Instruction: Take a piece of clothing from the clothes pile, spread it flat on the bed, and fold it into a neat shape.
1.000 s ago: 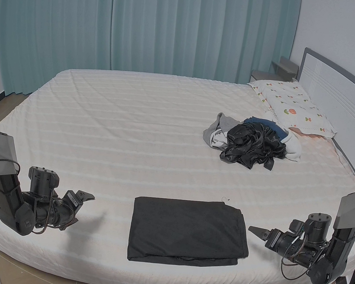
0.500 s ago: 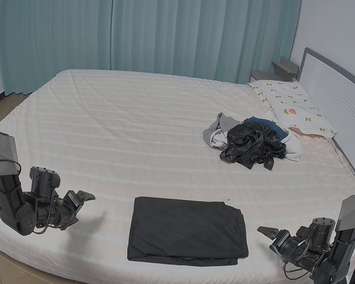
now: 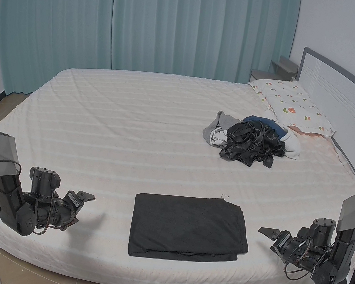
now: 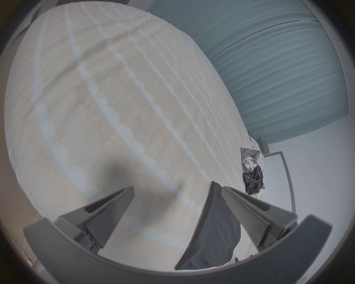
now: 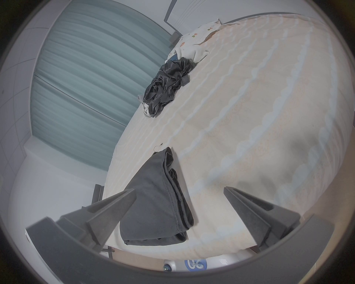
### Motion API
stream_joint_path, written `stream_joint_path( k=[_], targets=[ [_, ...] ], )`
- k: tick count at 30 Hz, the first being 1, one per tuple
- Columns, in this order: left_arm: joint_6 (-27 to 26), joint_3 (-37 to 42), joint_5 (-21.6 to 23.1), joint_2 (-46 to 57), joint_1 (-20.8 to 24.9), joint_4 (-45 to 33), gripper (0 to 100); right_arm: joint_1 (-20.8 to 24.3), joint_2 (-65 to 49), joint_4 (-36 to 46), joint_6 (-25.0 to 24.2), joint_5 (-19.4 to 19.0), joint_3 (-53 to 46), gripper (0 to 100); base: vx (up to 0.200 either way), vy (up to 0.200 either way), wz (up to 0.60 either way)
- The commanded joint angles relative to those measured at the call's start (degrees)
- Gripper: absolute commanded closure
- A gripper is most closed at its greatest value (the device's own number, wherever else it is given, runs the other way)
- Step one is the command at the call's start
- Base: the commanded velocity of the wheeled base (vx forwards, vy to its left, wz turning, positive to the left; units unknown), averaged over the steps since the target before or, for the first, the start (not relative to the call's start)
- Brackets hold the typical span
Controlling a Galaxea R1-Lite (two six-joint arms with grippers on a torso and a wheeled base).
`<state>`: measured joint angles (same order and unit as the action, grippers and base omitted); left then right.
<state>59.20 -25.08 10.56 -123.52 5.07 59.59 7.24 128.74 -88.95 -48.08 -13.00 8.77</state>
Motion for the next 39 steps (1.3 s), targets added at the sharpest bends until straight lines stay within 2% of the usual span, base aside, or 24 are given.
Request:
stream_joint_path(
  k=[1, 9, 13, 37, 39],
  targets=[
    [0.04, 0.2, 0.08, 0.73, 0.11, 0.53, 0, -1.0, -0.07, -0.61, 0.0, -0.1, -0.06, 0, 0.0, 0.0, 0.0],
    [0.3, 0.03, 0.08, 0.29, 2.05, 1.94, 0, -1.09, 0.01, -0.61, -0.35, -0.19, -0.42, 0, 0.0, 0.0, 0.0],
    [0.48, -0.06, 0.08, 0.47, 2.49, 1.94, 0, -0.65, 0.28, -0.61, -2.11, -0.19, -0.5, 0, 0.0, 0.0, 0.0],
    [0.66, -1.47, 0.08, 1.26, 3.1, 2.02, 0, -0.12, -0.25, -0.69, -2.02, -0.19, -1.47, 0, 0.0, -0.2, 0.0],
    [0.57, -2.52, -0.01, 1.87, 3.1, 2.02, 0, 0.05, -0.42, -0.69, -2.02, -0.1, -1.82, 0, 0.0, 0.0, 0.0]
  ],
)
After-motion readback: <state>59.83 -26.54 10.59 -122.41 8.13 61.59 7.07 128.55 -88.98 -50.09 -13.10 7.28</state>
